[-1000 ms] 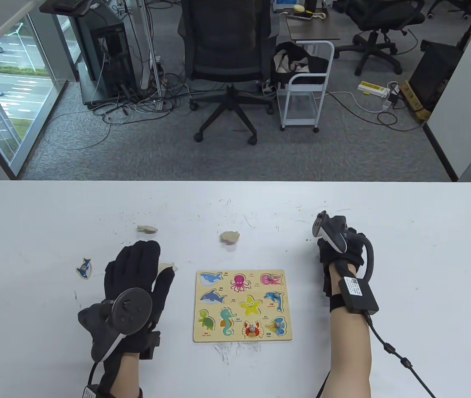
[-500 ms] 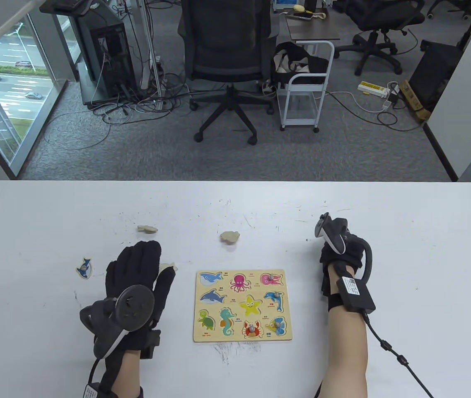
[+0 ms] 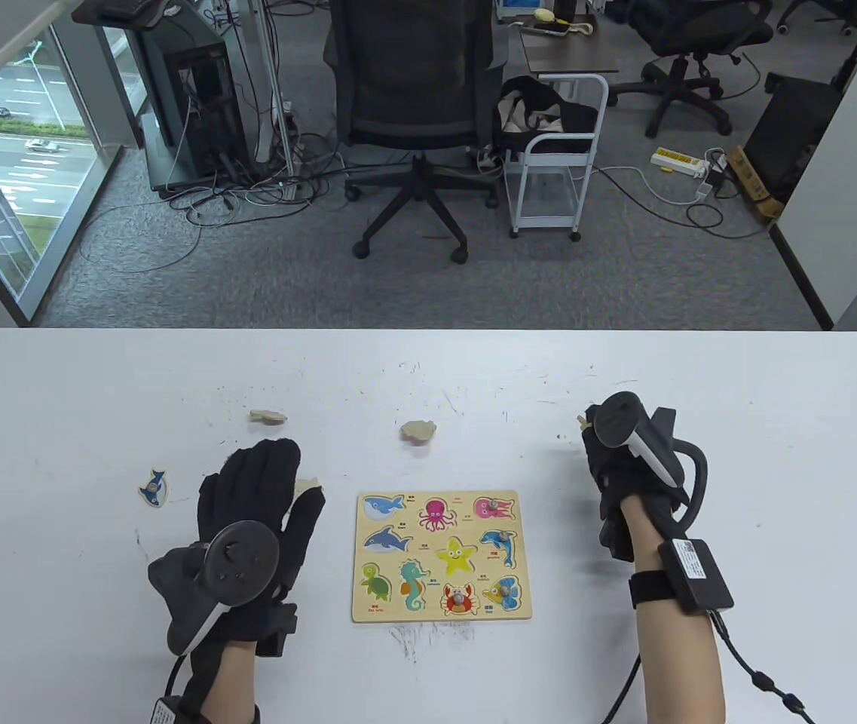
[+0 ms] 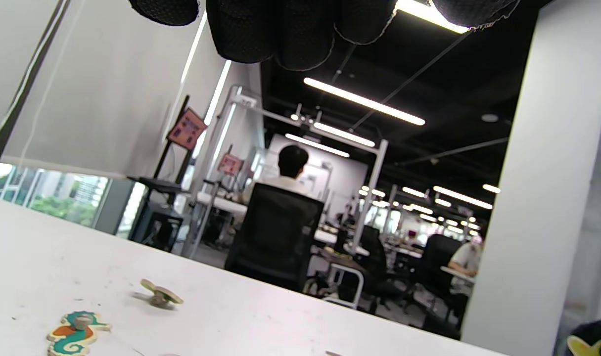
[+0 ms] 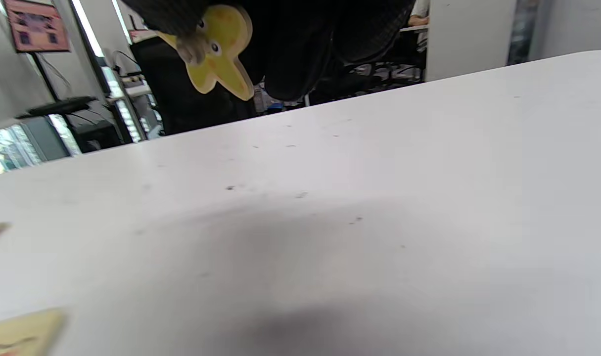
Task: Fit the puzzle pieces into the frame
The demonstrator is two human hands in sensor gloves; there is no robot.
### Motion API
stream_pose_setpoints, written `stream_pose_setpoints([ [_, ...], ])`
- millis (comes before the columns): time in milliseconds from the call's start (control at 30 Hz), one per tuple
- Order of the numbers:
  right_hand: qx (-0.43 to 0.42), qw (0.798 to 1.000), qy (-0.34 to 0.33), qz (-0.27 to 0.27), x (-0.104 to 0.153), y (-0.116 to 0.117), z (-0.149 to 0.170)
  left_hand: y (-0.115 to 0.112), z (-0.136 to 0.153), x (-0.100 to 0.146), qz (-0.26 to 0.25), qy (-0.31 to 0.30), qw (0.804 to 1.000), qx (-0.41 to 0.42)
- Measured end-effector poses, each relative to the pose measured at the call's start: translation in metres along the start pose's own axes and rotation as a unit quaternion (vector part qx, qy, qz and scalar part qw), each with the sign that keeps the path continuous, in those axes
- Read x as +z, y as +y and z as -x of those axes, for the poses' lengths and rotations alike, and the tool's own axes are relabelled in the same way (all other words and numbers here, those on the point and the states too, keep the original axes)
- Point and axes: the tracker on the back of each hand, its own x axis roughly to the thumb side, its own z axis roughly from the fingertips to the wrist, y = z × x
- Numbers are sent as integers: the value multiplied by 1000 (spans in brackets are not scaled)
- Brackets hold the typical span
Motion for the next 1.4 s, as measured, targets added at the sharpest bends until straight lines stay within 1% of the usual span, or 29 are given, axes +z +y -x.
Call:
stream_pose_setpoints([
  [100, -47, 996, -82, -4, 38, -17, -22, 0, -7, 1, 14, -14, 1000, 24],
  [133, -51, 994, -98, -6, 47, -20, -28, 0, -8, 2, 17, -18, 999, 31],
  [200, -55, 988, -143, -17, 73, -29, -47, 0, -14, 3, 32, -30, 998, 52],
  [267, -53, 980, -191, -16, 99, -34, -67, 0, -22, 4, 54, -34, 994, 88],
  [333, -51, 973, -226, -7, 122, -36, -81, -2, -29, 6, 73, -46, 988, 125],
  [367, -50, 970, -236, -3, 129, -36, -85, -2, -31, 7, 81, -52, 986, 135],
  [400, -45, 968, -248, 4, 141, -35, -91, -4, -36, 8, 99, -66, 981, 150],
  [467, -45, 963, -264, 5, 155, -33, -98, -7, -44, 10, 125, -89, 974, 168],
  [567, -90, 951, -297, 2, 172, -30, -102, -13, -57, 12, 161, -105, 964, 183],
  [667, -114, 944, -309, 5, 182, -26, -100, -20, -65, 13, 199, -126, 951, 200],
  [767, -126, 939, -320, 7, 185, -21, -99, -27, -73, 14, 228, -149, 938, 215],
  [833, -116, 941, -318, 2, 184, -18, -101, -31, -78, 15, 248, -153, 930, 223],
  [867, -112, 943, -315, 5, 184, -17, -101, -33, -80, 15, 248, -145, 933, 217],
  [933, -97, 947, -305, -2, 181, -13, -102, -36, -82, 15, 232, -138, 947, 172],
  [967, -94, 949, -302, -2, 180, -12, -102, -37, -82, 15, 232, -136, 949, 166],
  [1100, -76, 956, -282, 10, 180, -10, -104, -43, -82, 14, 240, -131, 948, 163],
  [1133, -69, 957, -280, 21, 181, -10, -104, -43, -82, 13, 241, -132, 947, 165],
  [1300, -35, 958, -280, 45, 187, -6, -111, -46, -76, 10, 246, -129, 943, 185],
  [1400, -48, 959, -276, 50, 189, -7, -109, -46, -70, 8, 245, -121, 937, 216],
])
